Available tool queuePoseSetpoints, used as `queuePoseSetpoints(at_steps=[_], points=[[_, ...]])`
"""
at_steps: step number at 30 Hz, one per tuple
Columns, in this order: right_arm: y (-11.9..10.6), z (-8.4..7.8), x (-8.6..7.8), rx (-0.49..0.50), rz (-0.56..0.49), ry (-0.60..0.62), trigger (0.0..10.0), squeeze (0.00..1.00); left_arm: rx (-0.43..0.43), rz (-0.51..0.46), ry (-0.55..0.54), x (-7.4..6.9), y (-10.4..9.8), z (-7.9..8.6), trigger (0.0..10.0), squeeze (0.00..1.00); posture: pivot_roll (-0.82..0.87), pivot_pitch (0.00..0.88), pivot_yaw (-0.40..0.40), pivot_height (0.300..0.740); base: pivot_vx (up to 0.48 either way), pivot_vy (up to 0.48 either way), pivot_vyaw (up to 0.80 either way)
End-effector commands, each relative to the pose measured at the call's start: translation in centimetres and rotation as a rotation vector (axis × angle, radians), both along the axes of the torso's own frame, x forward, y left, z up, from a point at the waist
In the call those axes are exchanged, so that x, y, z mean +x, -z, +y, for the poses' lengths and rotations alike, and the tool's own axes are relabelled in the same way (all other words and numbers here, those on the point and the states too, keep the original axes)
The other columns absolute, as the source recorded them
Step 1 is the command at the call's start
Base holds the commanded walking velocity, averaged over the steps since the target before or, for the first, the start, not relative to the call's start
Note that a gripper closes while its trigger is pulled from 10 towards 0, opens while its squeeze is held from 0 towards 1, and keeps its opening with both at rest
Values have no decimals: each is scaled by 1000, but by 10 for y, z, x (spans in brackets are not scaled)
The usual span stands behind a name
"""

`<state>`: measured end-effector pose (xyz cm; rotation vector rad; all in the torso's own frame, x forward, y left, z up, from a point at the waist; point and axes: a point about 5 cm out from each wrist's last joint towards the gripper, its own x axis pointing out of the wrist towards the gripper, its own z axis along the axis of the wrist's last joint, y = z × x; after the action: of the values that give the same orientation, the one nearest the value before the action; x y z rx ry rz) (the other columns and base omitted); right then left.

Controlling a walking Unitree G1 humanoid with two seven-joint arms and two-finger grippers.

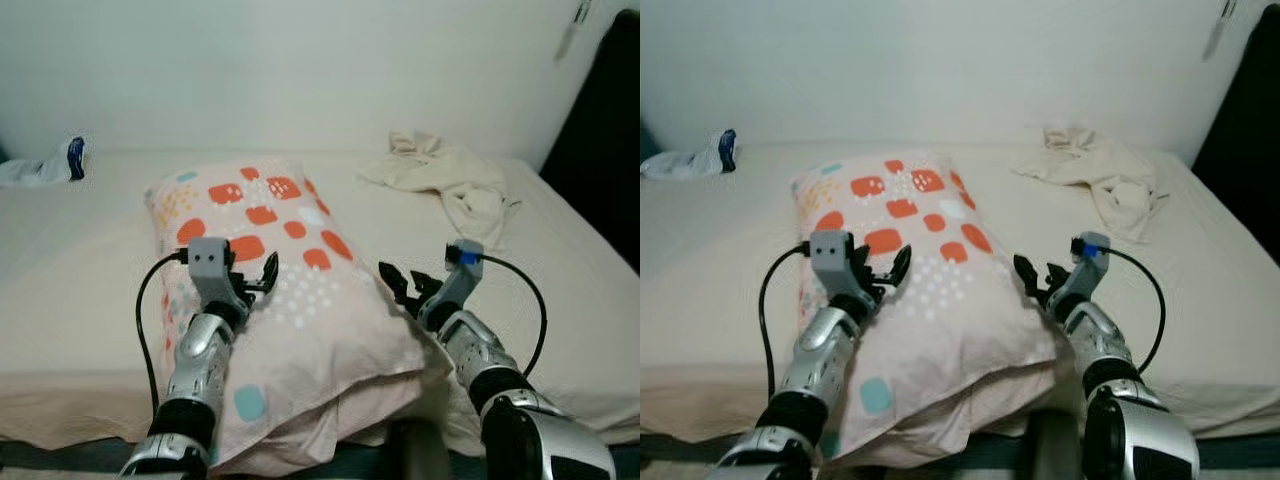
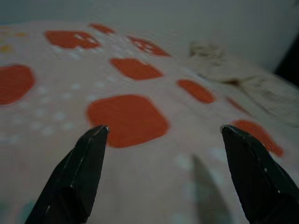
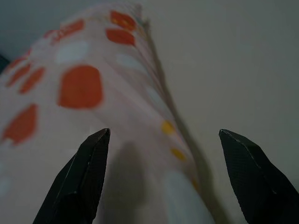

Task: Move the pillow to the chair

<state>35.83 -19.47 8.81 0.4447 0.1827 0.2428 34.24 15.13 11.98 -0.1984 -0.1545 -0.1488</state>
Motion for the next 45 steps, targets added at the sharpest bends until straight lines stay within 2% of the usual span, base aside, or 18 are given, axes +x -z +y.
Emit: queuePoseSetpoints(at_steps=[1,5,8,12,14,15,16,19,21,26,31,33,34,36,39,40,42,45], points=[[5,0,-4,24,-1,-1,10000,0,13,-4,-40,-2,-4,13,10000,0,124,140,61,444,0,0,0],[3,-3,-3,23,-13,4,10000,0,25,-22,-79,-3,-14,25,10000,0,140,185,72,444,0,0,0],[-6,-11,0,80,-56,24,10000,0,32,-41,-100,-4,-29,34,10000,0,148,213,82,444,0,0,0],[4,-22,-1,-10,114,138,10000,0,33,-52,-92,-10,-35,32,10000,0,157,243,89,444,0,0,0],[4,-24,-1,-4,138,156,10000,0,34,-52,-89,-12,-36,31,10000,0,158,250,88,444,0,0,0],[-3,-20,3,117,112,123,10000,0,31,-48,-84,-16,-36,29,10000,0,161,255,86,444,0,0,0],[-8,-18,6,181,88,101,10000,0,29,-43,-82,-17,-36,28,10000,0,161,255,86,444,0,0,0],[-22,-7,10,263,30,-71,10000,0,34,-18,-73,-23,-31,25,10000,0,154,261,85,444,0,0,0],[-25,-6,10,277,21,-102,10000,0,31,-13,-71,-24,-30,25,10000,0,153,262,85,444,0,0,0],[-40,-6,10,278,-52,-288,10000,0,14,12,-66,-29,-32,23,10000,0,151,260,80,444,0,0,0],[-38,-8,10,246,7,-288,10000,0,5,23,-60,-31,-34,20,10000,0,141,253,77,444,0,0,0],[-34,-5,10,222,74,-283,10000,0,1,24,-58,-31,-33,19,10000,0,136,251,77,444,0,0,0],[-29,-1,10,199,152,-267,10000,0,-4,23,-53,-31,-35,19,10000,0,131,247,75,444,0,0,0],[-27,0,10,195,185,-254,10000,0,-8,22,-50,-31,-36,18,10000,0,130,247,74,444,0,0,0],[-26,6,10,223,216,-264,10000,0,-7,17,-49,-30,-38,19,10000,0,128,243,74,444,0,0,0],[-31,20,11,270,212,-354,10000,0,-10,6,-47,-29,-43,19,10000,0,126,236,75,444,0,0,0],[-35,32,10,299,191,-453,10000,0,-10,-5,-46,-26,-48,20,10000,0,125,233,73,444,0,0,0],[-37,42,8,298,177,-542,10000,0,-17,-14,-49,-24,-52,21,10000,0,123,226,72,444,0,0,0]])
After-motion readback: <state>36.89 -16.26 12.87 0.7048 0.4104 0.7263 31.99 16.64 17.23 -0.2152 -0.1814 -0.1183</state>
